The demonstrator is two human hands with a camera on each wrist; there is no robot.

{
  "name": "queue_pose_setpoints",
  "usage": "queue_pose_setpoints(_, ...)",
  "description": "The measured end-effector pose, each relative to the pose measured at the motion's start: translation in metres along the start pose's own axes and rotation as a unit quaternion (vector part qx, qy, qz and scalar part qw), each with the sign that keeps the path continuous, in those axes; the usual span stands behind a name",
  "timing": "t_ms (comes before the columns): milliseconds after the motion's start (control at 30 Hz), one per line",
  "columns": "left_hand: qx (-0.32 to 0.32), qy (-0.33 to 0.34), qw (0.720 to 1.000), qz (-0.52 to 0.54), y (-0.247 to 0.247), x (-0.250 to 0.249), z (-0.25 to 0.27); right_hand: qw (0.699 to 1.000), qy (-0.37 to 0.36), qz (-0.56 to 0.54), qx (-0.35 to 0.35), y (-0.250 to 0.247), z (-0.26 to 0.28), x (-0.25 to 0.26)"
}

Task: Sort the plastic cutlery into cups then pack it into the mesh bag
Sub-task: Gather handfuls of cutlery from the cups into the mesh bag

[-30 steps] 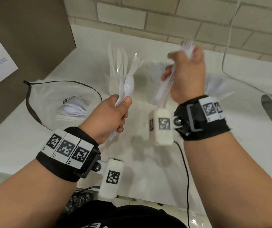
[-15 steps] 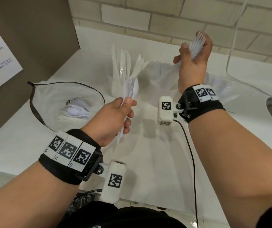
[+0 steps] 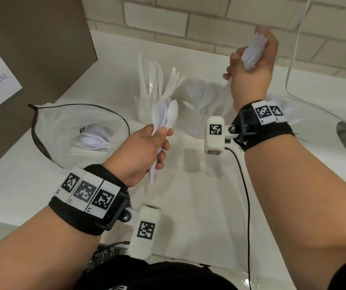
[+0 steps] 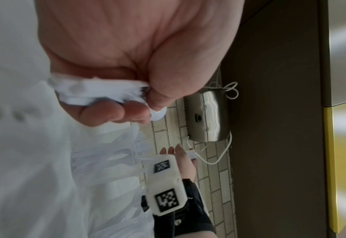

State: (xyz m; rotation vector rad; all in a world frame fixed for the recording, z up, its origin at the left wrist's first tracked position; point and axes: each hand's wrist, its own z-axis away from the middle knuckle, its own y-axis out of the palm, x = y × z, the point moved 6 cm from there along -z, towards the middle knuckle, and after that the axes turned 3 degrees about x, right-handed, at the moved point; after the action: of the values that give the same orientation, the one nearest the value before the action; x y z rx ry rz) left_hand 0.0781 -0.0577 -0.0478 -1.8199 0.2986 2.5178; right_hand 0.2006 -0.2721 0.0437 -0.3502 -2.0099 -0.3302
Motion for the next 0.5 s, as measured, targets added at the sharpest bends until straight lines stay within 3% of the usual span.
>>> queue_pose_setpoints(100, 0.000, 0.004, 1.000, 0.001, 0.001, -0.001, -0.001, 0.998, 0.024, 0.037, 0.048, 0.006, 0.008, -0.018)
queue_pose_setpoints(233, 0.003, 0.004, 1.000, -0.003, 0.002, -0.002, -0.003, 0.993, 0.051, 0.086, 0.056, 0.007, 0.013, -0.031)
queue_pose_setpoints(500, 0.006, 0.013, 1.000, -0.003, 0.003, -0.002, -0.004, 0.968, 0.001, 0.226, 0.111, 0.011, 0.018, -0.030)
